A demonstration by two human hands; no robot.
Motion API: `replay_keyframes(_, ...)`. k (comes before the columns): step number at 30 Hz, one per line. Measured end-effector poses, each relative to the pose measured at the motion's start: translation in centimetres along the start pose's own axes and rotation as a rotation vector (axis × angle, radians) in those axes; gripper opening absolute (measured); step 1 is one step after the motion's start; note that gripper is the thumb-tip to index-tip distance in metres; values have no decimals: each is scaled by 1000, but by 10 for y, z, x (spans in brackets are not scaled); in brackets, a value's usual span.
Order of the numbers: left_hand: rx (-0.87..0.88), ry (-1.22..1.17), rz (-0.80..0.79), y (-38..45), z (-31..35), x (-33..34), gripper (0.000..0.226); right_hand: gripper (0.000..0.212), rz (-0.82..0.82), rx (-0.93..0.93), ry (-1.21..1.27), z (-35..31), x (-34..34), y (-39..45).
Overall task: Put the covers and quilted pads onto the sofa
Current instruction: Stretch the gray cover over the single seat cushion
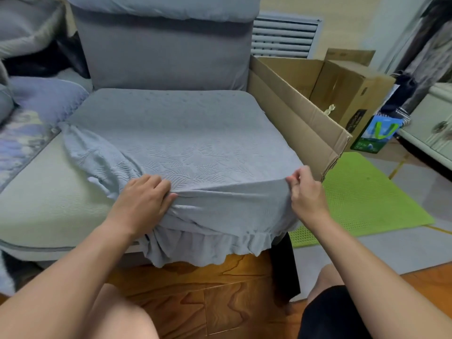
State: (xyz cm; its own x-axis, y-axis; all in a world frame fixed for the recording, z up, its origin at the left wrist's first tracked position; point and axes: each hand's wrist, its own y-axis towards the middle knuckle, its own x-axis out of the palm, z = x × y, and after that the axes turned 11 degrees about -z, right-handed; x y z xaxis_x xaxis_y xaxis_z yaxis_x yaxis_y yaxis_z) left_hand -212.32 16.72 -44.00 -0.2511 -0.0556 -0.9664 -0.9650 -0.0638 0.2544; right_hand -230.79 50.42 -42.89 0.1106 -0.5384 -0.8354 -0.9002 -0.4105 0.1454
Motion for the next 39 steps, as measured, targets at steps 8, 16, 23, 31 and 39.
replay_keyframes(8,7,-64,-132,11,-4,-6,28,19,331,409,360,27,-24,1)
replay_keyframes(16,-72,-143,-123,9,-3,-1,33,18,187,769,541,58,8,8)
replay_keyframes(23,-772,-255,183,-1,-20,-27,25,27,293,845,365,27,14,-20)
replay_keyframes(31,-1199,-342,-233,-7,-64,-34,65,23,-298,-262,67,-130,59,17)
replay_keyframes(39,-1081,-703,-147,38,-66,-28,39,66,-359,-351,-297,-148,94,-8)
